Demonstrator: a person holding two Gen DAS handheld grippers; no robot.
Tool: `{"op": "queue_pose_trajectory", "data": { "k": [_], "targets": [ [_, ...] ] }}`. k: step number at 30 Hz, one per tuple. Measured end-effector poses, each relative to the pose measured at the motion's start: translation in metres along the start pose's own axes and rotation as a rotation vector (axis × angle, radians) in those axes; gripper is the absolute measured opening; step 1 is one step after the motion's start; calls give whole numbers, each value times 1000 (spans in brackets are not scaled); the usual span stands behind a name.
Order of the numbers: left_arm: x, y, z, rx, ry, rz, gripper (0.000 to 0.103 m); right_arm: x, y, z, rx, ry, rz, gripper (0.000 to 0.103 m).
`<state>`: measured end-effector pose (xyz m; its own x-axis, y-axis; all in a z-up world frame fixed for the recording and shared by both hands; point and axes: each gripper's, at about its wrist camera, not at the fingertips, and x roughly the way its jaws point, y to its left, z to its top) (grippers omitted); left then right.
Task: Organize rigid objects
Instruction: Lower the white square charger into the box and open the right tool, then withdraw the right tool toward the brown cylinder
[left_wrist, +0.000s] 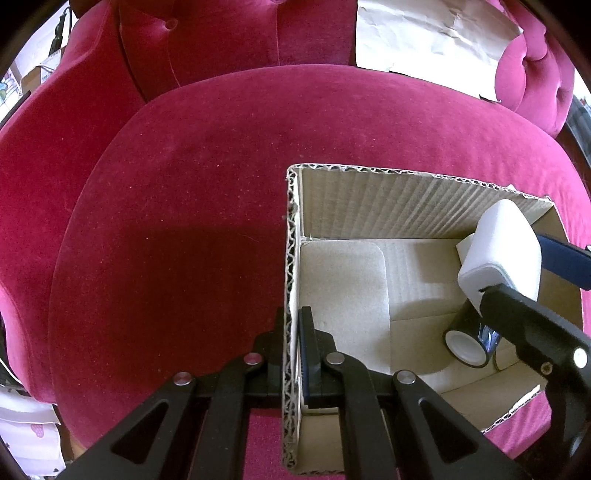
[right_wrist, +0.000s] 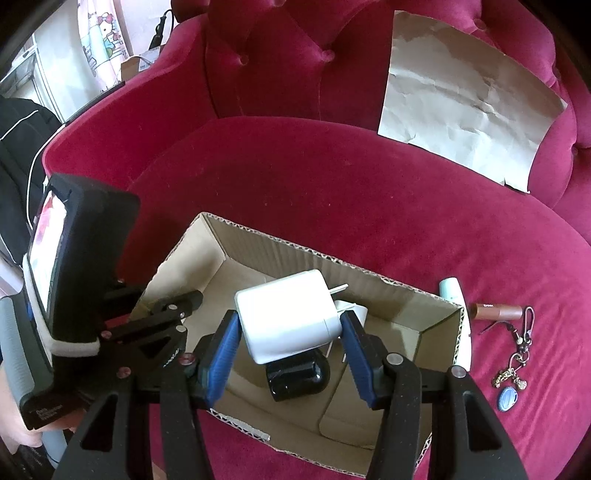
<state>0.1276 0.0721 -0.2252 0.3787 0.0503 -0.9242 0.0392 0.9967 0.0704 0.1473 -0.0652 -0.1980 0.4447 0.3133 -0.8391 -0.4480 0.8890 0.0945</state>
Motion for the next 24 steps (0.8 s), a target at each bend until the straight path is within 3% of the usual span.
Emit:
{"op": "queue_pose_trajectory", "data": {
  "k": [5,7,9,11,24],
  "targets": [
    [0,0,0,0,0,-1,5,-5,-2,0,5,-25,-6,60],
    [1,-1,0,2,0,1,5,-11,-2,2,-2,-50,-28,72],
    [0,-1,1,3,0,3,5,-14,-3,5,-6,-74,-51,96],
    [-1,-2,1,3,-1,3,5,-16,-6,5,7,-84,-58,102],
    [0,-3,0,5,-1,3,5,-16,-15,5,21,-46,-70,103]
  ]
}}
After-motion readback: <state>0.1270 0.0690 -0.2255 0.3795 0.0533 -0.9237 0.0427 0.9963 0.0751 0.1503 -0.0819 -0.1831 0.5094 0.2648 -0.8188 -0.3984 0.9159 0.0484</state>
